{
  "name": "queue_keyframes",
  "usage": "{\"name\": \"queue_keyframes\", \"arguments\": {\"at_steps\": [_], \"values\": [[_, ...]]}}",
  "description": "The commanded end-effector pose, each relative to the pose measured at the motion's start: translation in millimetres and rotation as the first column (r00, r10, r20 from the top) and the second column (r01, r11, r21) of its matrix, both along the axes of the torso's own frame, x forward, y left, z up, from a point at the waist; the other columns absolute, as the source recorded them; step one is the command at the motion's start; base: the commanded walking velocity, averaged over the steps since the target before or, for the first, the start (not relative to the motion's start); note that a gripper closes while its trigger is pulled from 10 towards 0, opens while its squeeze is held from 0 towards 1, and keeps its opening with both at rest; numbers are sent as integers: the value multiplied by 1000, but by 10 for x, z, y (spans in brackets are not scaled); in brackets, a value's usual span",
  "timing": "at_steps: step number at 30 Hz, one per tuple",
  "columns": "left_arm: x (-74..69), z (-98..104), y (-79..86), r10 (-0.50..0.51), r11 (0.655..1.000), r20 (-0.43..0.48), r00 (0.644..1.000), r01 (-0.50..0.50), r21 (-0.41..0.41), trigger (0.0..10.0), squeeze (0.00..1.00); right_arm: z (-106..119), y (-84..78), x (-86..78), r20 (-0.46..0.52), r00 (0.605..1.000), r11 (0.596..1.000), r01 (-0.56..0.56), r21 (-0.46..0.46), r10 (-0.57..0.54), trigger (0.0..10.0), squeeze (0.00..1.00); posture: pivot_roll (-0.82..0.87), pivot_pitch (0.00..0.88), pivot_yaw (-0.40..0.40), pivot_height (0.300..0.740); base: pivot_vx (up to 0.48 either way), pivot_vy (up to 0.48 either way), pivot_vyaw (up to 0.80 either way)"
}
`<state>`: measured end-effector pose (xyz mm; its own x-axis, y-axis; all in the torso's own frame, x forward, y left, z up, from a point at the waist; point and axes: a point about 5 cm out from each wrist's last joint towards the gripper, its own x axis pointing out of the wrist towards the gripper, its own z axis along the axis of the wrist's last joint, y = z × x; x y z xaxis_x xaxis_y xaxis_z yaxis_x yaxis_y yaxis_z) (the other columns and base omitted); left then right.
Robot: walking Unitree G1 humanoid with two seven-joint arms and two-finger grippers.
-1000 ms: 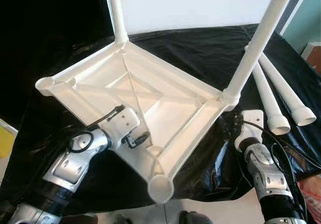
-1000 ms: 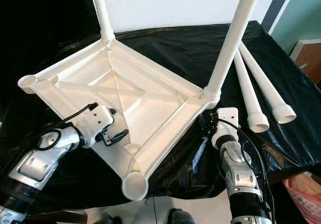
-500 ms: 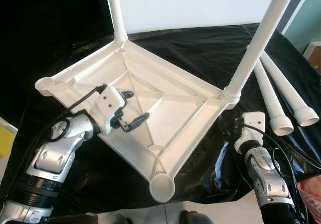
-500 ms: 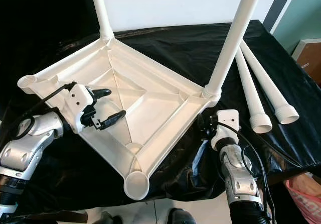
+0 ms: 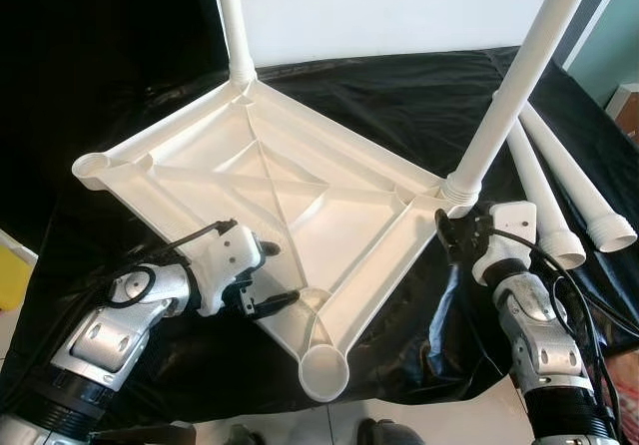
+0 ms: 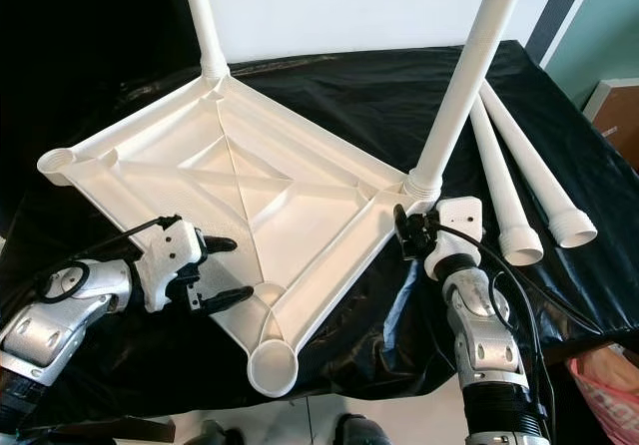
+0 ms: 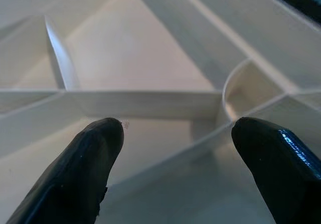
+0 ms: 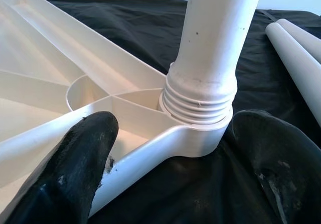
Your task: Building children table
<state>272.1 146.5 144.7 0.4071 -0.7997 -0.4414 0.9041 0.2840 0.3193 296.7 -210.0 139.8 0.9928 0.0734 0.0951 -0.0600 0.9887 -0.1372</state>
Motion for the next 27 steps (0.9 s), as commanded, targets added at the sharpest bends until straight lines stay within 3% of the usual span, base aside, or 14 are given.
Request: {"name": "queue_keyframes", "arguments": {"at_steps": [1, 12, 14, 27], "values": [[-2, -62, 63, -44, 996, -35, 998, 47, 80, 10000, 0, 23, -29, 2, 6, 1000, 1000, 2, 4, -2, 10000, 0, -89, 123, 27, 740, 0, 0, 0], [129, -85, 243, 7, 975, 11, 1000, -10, 223, 10000, 0, 78, -68, 37, 27, 1000, 1000, 9, -1, -9, 10000, 0, -91, 116, 30, 740, 0, 0, 0], [243, -140, 234, 39, 949, 68, 997, -59, 311, 10000, 0, 104, -60, 61, 36, 999, 1000, 11, 3, -11, 10000, 0, -94, 111, 35, 740, 0, 0, 0], [406, -180, 151, 96, 938, 52, 994, -108, 331, 10000, 0, 97, -44, 64, 38, 999, 1000, 11, 6, -11, 10000, 0, -104, 106, 47, 740, 0, 0, 0]]}}
